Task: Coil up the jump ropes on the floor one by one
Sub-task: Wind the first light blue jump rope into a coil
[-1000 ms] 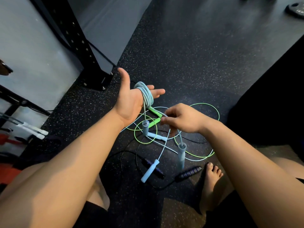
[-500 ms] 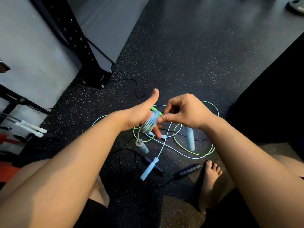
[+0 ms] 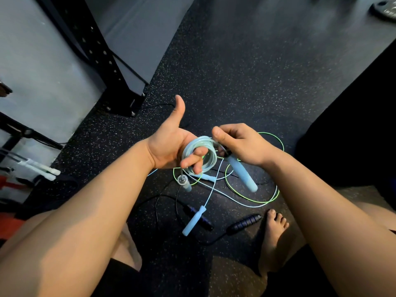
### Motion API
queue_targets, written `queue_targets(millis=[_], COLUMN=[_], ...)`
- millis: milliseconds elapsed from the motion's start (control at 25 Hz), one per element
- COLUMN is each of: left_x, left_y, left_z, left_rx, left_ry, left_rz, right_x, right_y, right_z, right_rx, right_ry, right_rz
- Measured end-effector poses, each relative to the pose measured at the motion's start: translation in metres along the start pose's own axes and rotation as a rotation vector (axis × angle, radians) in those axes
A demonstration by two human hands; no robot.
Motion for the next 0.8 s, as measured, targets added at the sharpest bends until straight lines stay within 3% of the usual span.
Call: queue_targets(millis=[280,440,800], left_x=[0.003,0.002,-0.002], left_y=[0.0,-0.001,0.004], left_z=[-0.002,-0.005,-0.007], left_rx=[0.084,0.098,0.052], left_ry=[-0.073,-0.07,-0.147], left_rz=[-0.047,-0.079,-0.459], right_x=[0.003,0.001,-0.008], right_y=[-0.012,-0.009,-0.008], right_z=[0.009,0.007,0.008], right_rx=[-0.231,-0.283,-0.187], right_ry=[0.098,0.077,0.048], right_rz=[0.107,0.055,-0.042])
Point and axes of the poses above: each hand's wrist, its own x-axis away from the middle knuckle, its own y-axis out of the back of the hand, z = x × y, the point moved 3 cm from there along -x, towards the middle knuckle, and after that the axes turned 10 degrees about y, right-handed, at the moved point
